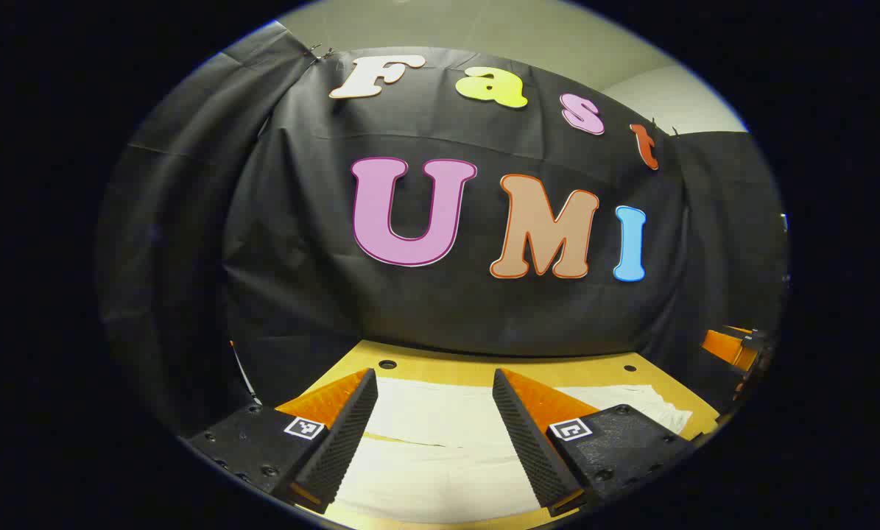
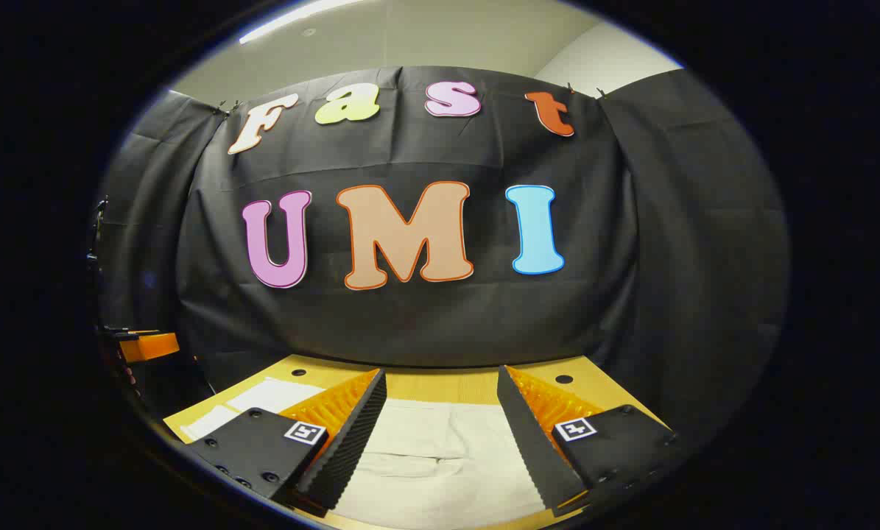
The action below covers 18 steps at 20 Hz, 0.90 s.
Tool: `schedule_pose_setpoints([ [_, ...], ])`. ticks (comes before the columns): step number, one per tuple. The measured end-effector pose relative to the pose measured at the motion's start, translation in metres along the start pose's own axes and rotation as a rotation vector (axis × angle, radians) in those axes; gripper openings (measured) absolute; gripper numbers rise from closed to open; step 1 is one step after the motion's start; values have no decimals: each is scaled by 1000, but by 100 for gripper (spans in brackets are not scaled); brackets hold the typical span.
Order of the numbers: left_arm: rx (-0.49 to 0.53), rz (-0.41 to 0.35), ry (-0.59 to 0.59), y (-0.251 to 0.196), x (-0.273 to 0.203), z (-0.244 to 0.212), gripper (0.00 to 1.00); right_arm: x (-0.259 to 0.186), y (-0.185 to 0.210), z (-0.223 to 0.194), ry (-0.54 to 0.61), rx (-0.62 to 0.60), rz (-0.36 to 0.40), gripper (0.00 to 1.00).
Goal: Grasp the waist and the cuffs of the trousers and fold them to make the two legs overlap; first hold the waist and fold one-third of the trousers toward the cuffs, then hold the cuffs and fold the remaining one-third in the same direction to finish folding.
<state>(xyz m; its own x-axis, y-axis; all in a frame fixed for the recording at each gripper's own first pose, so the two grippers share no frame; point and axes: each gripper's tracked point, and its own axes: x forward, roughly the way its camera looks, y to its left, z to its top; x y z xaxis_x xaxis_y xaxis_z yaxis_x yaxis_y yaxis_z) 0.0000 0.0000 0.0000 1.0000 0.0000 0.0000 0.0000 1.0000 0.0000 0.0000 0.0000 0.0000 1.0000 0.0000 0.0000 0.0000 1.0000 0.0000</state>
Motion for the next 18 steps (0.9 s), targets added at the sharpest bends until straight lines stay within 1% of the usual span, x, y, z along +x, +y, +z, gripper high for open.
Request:
schedule_pose_setpoints([
  [1,-11,-14,4,-5,0,-2,94,0,-1,0,1,-3,-3,97],
  [4,-35,-35,17,-15,1,-6,95,1,-2,0,-1,-5,-4,96],
  [8,-19,-56,22,-16,1,-6,95,0,-2,0,-2,-1,-9,97],
  [9,-15,-58,21,-16,1,-6,92,0,-1,-2,-2,1,-9,96],
  [10,-16,-62,23,-17,2,-7,95,0,1,-3,1,1,-8,96],
  [15,-5,-55,56,-11,3,-18,94,-3,10,-7,11,3,-2,98],
  [18,15,-67,76,-6,2,-28,94,-3,15,-7,15,-8,-1,98],
])
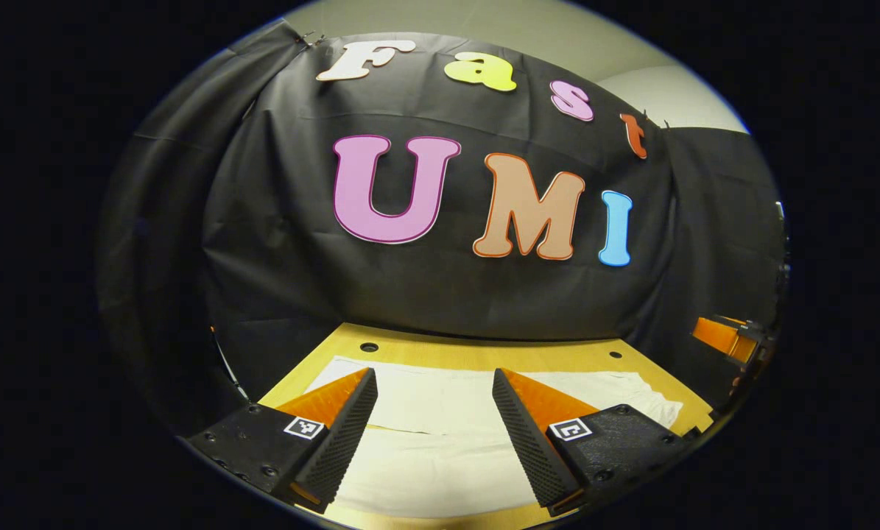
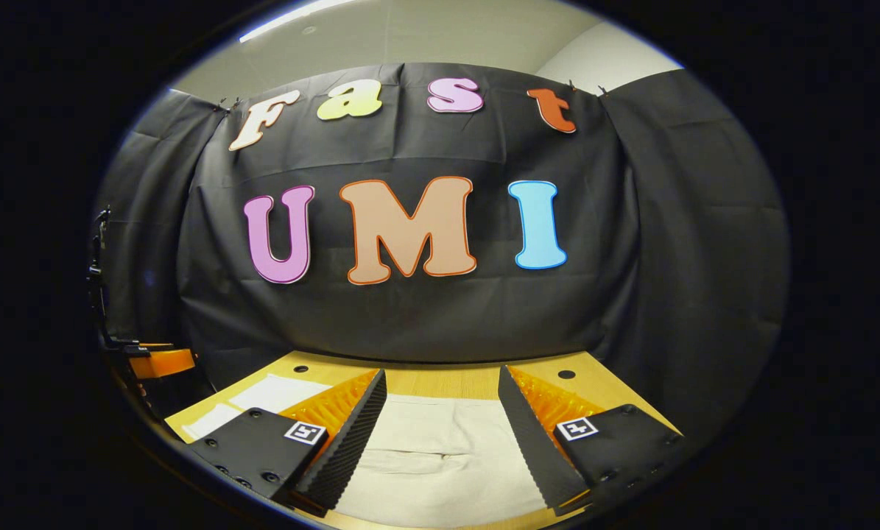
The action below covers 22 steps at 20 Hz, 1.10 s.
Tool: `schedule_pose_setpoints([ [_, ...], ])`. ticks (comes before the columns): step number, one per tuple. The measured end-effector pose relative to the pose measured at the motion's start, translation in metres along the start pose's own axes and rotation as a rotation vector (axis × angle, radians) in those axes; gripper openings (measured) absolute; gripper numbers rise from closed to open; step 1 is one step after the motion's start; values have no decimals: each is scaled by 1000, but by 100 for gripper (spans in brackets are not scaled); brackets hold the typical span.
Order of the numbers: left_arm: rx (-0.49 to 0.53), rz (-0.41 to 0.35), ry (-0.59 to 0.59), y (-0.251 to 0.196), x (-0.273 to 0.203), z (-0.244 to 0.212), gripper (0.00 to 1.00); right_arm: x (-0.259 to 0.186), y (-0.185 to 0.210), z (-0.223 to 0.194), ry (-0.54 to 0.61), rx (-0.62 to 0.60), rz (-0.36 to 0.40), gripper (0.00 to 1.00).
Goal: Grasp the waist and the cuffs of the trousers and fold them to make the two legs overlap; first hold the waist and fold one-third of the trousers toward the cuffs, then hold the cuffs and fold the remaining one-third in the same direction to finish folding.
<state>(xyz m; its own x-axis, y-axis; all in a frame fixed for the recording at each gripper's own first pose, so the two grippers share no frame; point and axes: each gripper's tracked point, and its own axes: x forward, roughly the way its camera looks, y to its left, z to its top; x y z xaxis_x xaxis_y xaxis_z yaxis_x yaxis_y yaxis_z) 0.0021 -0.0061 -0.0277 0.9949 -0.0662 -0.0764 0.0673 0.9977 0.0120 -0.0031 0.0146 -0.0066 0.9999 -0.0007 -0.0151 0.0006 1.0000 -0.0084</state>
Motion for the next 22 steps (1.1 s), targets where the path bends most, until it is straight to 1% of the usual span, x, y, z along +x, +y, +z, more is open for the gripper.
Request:
schedule_pose_setpoints([
  [3,48,-20,38,11,1,-14,95,-1,3,1,-3,-10,-4,96],
  [4,63,-38,53,13,2,-19,92,-2,3,1,-1,-13,-9,98],
  [5,81,-64,74,15,2,-24,95,-3,2,-1,2,-14,-13,98],
  [6,104,-91,97,18,2,-32,95,-4,2,-2,4,-14,-18,96],
  [8,147,-158,149,24,4,-46,95,-7,2,-5,11,-15,-30,98],
  [12,267,-315,315,38,-1,-83,95,-14,1,-12,29,-39,-51,98],
  [17,456,-492,507,59,-16,-128,95,-23,8,-29,61,-40,-69,98],
  [22,662,-660,724,86,-36,-191,96,-33,5,-47,105,-65,-99,97],
])
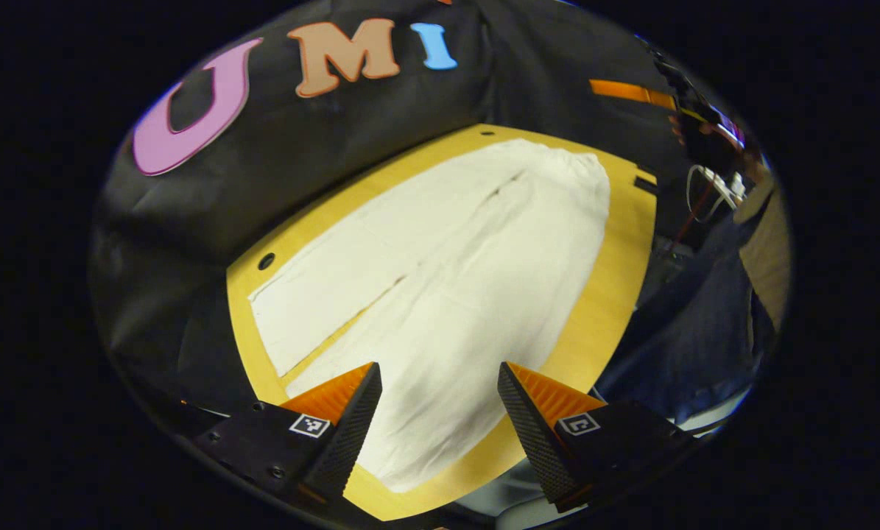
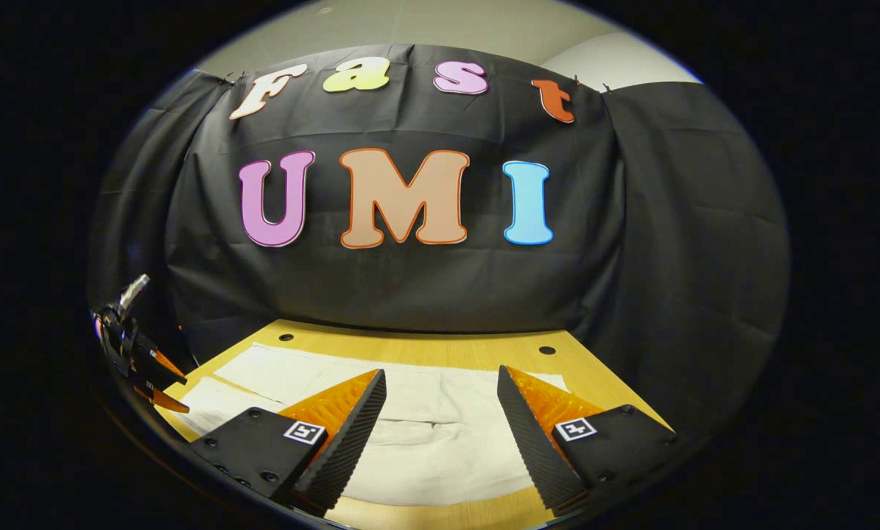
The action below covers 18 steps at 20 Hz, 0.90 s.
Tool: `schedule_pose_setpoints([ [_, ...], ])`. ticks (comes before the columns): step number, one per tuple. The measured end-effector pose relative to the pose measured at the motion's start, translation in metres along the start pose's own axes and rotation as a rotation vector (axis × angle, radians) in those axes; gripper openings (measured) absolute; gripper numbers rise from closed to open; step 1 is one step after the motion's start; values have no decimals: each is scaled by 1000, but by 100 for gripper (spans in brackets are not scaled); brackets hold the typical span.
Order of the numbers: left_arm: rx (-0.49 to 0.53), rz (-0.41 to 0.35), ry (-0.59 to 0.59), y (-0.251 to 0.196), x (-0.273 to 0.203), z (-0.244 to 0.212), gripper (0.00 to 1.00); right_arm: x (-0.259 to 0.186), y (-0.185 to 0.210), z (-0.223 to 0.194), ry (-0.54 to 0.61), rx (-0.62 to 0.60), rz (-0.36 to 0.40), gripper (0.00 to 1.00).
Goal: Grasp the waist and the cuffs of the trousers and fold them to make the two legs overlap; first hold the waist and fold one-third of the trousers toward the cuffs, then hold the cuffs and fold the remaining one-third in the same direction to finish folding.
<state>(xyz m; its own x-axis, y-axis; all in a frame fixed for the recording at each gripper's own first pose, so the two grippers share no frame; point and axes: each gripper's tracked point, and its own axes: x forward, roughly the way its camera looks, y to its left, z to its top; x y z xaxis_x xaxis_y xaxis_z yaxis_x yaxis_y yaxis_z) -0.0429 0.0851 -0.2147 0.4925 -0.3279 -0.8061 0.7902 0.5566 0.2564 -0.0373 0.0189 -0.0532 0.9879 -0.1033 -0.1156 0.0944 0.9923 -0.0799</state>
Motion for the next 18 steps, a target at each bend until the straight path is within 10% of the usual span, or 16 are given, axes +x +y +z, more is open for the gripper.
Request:
schedule_pose_setpoints([
  [9,266,-201,277,-25,26,-81,91,-8,-10,-25,64,24,-57,97],
  [18,268,-253,390,-17,37,-107,89,-2,-5,-31,91,2,-47,97],
])
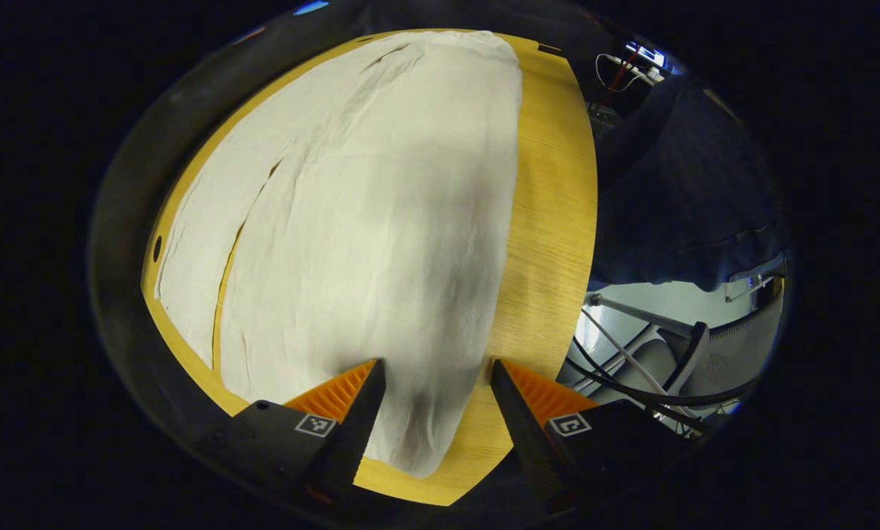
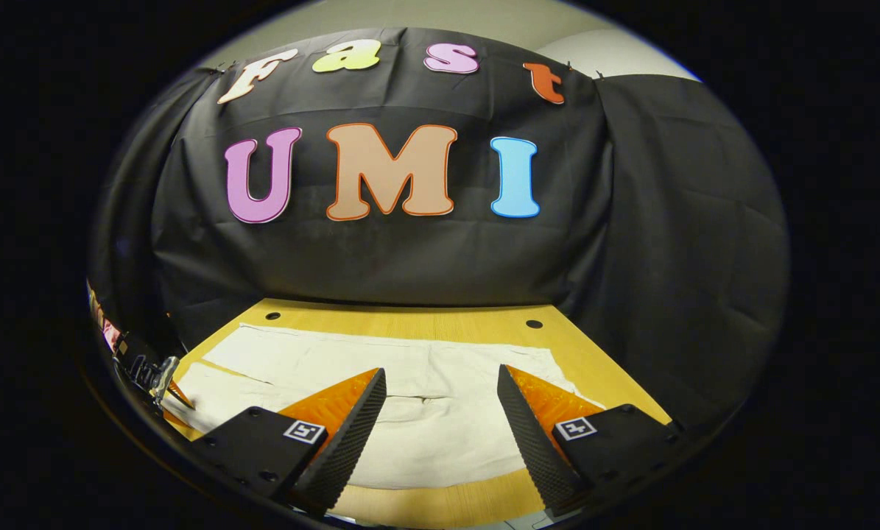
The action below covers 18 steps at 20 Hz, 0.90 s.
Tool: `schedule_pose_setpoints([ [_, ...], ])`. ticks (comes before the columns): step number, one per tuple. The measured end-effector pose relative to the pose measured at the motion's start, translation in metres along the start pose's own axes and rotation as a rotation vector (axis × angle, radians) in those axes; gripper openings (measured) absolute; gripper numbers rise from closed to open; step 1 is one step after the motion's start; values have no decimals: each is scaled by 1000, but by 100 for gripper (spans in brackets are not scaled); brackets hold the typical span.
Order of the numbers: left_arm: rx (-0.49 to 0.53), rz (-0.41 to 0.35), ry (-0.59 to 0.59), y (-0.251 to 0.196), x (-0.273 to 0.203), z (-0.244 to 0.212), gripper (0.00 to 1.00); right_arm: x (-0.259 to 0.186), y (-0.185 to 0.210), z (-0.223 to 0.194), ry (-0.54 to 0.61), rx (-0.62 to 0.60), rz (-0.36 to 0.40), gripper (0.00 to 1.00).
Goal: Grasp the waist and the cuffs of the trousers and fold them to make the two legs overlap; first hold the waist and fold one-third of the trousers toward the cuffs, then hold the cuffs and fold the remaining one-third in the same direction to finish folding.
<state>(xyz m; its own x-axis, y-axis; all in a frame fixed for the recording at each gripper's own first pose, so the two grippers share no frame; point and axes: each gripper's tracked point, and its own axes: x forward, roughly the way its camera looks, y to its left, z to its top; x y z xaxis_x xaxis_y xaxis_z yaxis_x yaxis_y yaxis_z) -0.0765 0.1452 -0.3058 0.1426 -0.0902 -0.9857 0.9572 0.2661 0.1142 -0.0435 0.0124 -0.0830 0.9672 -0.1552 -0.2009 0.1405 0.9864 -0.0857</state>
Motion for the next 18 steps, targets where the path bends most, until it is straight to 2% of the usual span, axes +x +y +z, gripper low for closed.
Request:
schedule_pose_setpoints([
  [7,29,-31,62,0,2,-1,89,11,8,-12,32,-3,50,98],
  [10,32,-30,73,4,4,0,80,17,12,-12,40,-25,86,98],
  [12,19,-26,85,10,5,1,69,23,14,-16,53,-32,119,97],
  [14,3,-17,95,17,4,3,51,27,18,-20,70,-47,161,96],
  [15,-11,-9,100,20,5,3,33,29,19,-24,80,-67,180,97],
  [16,-21,8,104,25,5,4,26,31,20,-26,86,-86,202,96],
  [17,-34,10,107,26,4,3,9,31,21,-30,94,-101,227,97],
  [18,-35,5,102,26,5,5,1,32,22,-33,104,-116,255,97],
])
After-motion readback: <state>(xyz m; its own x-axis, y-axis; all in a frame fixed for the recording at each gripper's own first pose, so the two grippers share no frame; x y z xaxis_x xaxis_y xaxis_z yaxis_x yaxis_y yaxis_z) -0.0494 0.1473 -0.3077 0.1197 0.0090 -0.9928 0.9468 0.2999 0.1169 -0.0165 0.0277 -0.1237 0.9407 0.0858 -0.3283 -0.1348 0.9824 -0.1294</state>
